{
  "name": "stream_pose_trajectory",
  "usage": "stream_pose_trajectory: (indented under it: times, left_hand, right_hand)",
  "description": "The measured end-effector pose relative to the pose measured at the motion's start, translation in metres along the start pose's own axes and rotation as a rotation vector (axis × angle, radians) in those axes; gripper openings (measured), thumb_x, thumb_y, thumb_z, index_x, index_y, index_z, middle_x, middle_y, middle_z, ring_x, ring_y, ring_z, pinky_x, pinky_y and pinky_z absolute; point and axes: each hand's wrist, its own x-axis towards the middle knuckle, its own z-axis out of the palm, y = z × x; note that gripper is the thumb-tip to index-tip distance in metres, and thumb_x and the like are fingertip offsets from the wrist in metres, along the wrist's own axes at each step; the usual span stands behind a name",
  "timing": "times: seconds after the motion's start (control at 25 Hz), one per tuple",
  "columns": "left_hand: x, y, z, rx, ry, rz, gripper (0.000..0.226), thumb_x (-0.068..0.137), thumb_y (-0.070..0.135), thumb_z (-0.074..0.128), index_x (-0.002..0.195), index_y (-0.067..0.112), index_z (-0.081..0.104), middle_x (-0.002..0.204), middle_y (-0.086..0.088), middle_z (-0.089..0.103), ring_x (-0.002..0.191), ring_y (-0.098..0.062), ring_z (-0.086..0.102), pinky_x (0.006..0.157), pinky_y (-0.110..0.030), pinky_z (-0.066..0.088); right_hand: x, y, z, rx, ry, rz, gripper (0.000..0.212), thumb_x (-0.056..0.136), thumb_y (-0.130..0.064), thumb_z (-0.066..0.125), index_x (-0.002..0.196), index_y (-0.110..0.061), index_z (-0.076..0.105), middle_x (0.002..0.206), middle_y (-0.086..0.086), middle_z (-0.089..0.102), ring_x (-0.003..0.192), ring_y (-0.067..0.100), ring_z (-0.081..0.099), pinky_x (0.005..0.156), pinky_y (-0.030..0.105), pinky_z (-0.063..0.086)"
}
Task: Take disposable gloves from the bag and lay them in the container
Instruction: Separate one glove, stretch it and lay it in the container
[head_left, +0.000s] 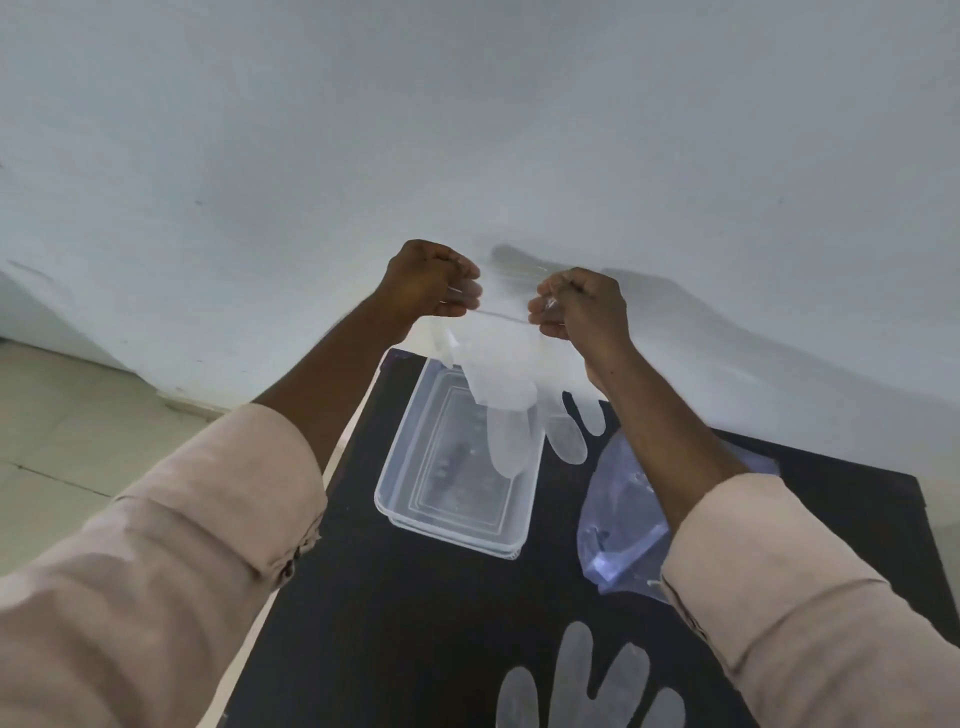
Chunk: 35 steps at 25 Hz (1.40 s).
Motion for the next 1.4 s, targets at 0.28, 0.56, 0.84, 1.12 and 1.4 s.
stream_pose_trajectory:
  times: [0.28,0.56,0.84,1.12,1.4]
  left_hand:
    - [0.025,0.005,-0.012,-0.027,0.043,0.159,0.017,0.091,0.009,0.051,0.084,0.007,0.066,0.081,-0.013,0.069,0.069,-0.024,0.069,0.07,-0.033,0.057]
    - [0.005,0.016,-0.018,0.034,0.058,0.403,0.021,0.095,0.015,0.051,0.089,0.005,0.068,0.085,-0.01,0.073,0.083,-0.024,0.073,0.071,-0.033,0.057]
    - [-0.032,-0.095,-0.013,0.33,-0.045,0.498,0.019,0.096,0.019,0.053,0.087,0.01,0.067,0.077,-0.008,0.07,0.073,-0.024,0.065,0.068,-0.034,0.049]
    - [-0.037,-0.184,-0.01,0.894,-0.227,0.609,0.026,0.096,0.025,0.042,0.091,0.014,0.064,0.079,-0.005,0.072,0.066,-0.025,0.066,0.091,-0.044,0.05]
    - [-0.051,-0.202,-0.004,1.152,-0.224,0.7,0.019,0.09,0.027,0.054,0.087,0.016,0.069,0.089,-0.007,0.077,0.089,-0.025,0.073,0.112,-0.053,0.031]
  right_hand:
    - [0.022,-0.004,0.024,-0.064,0.119,-0.262,0.023,0.09,-0.005,0.043,0.081,-0.007,0.064,0.076,0.01,0.072,0.071,0.019,0.07,0.07,0.031,0.056]
    - [-0.005,-0.017,0.015,-0.127,0.223,-0.504,0.02,0.095,-0.006,0.045,0.089,-0.006,0.064,0.084,0.001,0.07,0.081,0.007,0.067,0.073,0.019,0.051]
    - [-0.067,0.096,0.029,-0.423,0.102,-0.531,0.03,0.099,-0.026,0.042,0.094,-0.008,0.066,0.077,0.003,0.068,0.066,0.006,0.056,0.067,0.018,0.041]
    - [-0.086,0.169,0.034,-0.818,-0.066,-0.393,0.034,0.097,-0.03,0.035,0.1,-0.018,0.067,0.1,0.001,0.074,0.097,0.019,0.066,0.106,0.041,0.032]
    - [-0.089,0.174,0.033,-1.042,-0.195,-0.46,0.025,0.091,-0.031,0.049,0.103,-0.022,0.07,0.108,-0.001,0.074,0.115,0.023,0.063,0.11,0.051,0.031]
